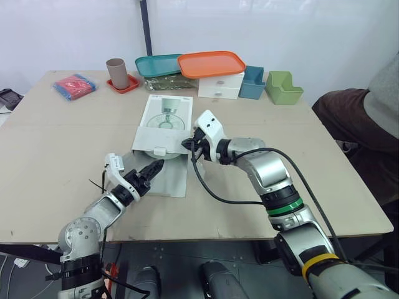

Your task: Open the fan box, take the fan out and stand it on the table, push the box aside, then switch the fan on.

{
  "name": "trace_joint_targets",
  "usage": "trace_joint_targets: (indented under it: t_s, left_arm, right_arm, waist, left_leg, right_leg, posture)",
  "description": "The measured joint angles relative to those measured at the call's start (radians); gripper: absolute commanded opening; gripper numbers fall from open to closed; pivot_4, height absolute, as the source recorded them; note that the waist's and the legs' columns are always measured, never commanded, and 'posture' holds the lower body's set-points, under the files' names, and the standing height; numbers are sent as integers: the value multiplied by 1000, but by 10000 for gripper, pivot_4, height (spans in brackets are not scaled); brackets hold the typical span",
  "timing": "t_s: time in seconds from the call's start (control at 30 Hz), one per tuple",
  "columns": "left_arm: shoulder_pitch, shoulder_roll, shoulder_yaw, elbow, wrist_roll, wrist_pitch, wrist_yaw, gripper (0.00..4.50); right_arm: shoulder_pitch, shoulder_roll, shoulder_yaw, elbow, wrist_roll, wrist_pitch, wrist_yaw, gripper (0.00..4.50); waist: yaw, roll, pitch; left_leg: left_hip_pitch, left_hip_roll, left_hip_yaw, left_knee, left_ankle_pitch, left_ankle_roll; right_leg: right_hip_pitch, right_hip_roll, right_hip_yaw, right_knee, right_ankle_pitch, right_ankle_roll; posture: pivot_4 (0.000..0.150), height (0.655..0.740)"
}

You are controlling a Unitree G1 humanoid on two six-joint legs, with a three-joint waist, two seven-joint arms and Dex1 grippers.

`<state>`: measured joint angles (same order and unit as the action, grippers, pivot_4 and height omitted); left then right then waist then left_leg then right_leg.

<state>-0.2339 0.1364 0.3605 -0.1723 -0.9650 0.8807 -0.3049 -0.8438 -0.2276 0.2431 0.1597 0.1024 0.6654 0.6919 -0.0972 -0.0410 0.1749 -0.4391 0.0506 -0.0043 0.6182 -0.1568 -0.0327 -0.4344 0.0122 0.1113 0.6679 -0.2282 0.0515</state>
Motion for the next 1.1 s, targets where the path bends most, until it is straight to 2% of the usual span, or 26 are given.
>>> trace_joint_targets:
  t_s: [0.13,0.2,0.77,0.9,0.93,0.97,1.1]
  left_arm:
    - [-6,-2,-3,7,-6,0,12,28691]
    - [-47,-46,0,61,-17,-10,55,28691]
    - [-98,-76,15,143,-46,-46,80,28691]
    - [-100,-76,21,147,-55,-46,81,20019]
    - [-102,-76,22,153,-56,-47,82,14650]
    - [-104,-78,25,156,-65,-49,83,12917]
    - [-106,-77,30,156,-77,-51,82,12236]
  right_arm:
    - [0,-1,0,-1,0,1,0,0]
    - [1,-3,1,-8,-1,8,0,0]
    - [4,-4,9,-23,-8,15,-5,0]
    - [4,-4,15,-27,-9,15,-9,0]
    - [4,-4,17,-28,-10,15,-10,0]
    - [5,-4,18,-30,-10,15,-13,0]
    - [5,-4,18,-32,-9,15,-15,0]
  waist:
    - [0,0,0]
    - [0,0,0]
    - [1,0,0]
    - [1,0,0]
    - [1,0,0]
    - [1,0,0]
    - [1,0,0]
  left_leg:
    - [0,0,0,0,0,0]
    - [0,0,0,0,0,0]
    - [0,-1,0,0,0,0]
    - [0,-1,0,0,0,0]
    - [0,-1,0,0,0,0]
    - [0,-1,0,0,0,0]
    - [0,-1,0,0,0,0]
  right_leg:
    - [0,0,0,0,0,0]
    - [0,0,0,-1,1,1]
    - [0,0,0,-1,0,1]
    - [0,0,0,-1,0,1]
    - [0,0,0,-1,0,1]
    - [0,0,0,-1,0,1]
    - [0,0,0,-2,0,1]
  posture:
    - [1500,7400]
    - [1500,7400]
    - [1500,7400]
    - [1500,7400]
    - [1500,7400]
    - [1500,7400]
    - [1500,7400]
